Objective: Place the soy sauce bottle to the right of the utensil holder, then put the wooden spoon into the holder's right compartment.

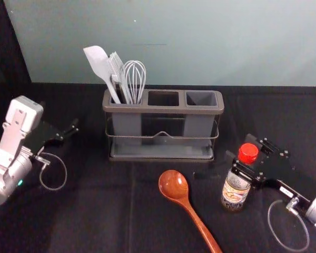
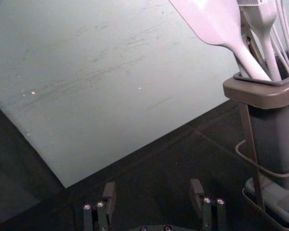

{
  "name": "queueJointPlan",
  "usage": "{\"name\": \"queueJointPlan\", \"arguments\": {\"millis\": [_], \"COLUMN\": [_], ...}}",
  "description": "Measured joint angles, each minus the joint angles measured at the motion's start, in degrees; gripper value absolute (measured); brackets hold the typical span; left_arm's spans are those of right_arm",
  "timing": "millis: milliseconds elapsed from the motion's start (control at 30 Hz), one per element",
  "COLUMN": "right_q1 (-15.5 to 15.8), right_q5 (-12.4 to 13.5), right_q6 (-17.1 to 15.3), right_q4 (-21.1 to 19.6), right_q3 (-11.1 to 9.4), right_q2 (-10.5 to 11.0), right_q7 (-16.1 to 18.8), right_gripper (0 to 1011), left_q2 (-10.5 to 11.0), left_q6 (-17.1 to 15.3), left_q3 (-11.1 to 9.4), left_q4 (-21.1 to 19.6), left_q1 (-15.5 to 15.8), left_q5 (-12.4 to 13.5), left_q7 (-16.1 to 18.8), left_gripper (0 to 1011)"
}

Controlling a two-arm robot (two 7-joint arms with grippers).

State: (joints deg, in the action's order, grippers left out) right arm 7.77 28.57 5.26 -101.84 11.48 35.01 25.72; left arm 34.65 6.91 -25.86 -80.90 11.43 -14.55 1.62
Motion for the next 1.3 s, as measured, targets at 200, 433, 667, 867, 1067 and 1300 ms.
{"name": "queueJointPlan", "arguments": {"millis": [200,433,667,867,1067,1300], "right_q1": [0.71,1.58,2.58,2.61,1.17,-1.28], "right_q5": [0.26,0.89,1.09,1.15,1.07,1.53], "right_q6": [-0.03,0.01,0.04,-0.5,-1.4,-2.4], "right_q4": [-0.46,-1.1,-2.66,-4.07,-3.92,-1.81], "right_q3": [-0.56,-1.25,-1.87,-2.7,-3.31,-3.48], "right_q2": [-0.21,-0.35,-0.1,0.68,1.6,2.01], "right_q7": [0.54,1.03,1.19,1.17,1.3,1.82], "right_gripper": [573,382,382,382,381,382], "left_q2": [0.0,0.0,0.0,0.0,0.0,0.0], "left_q6": [0.0,0.0,0.0,0.0,0.0,0.0], "left_q3": [0.0,0.0,0.0,0.0,0.0,0.0], "left_q4": [0.0,0.0,0.0,0.0,0.0,0.0], "left_q1": [0.0,0.0,0.0,0.0,0.0,0.0], "left_q5": [0.0,0.0,0.0,0.0,0.0,0.0], "left_q7": [0.0,0.0,0.0,0.0,0.0,0.0], "left_gripper": [1005,1005,1005,1005,1005,1005]}}
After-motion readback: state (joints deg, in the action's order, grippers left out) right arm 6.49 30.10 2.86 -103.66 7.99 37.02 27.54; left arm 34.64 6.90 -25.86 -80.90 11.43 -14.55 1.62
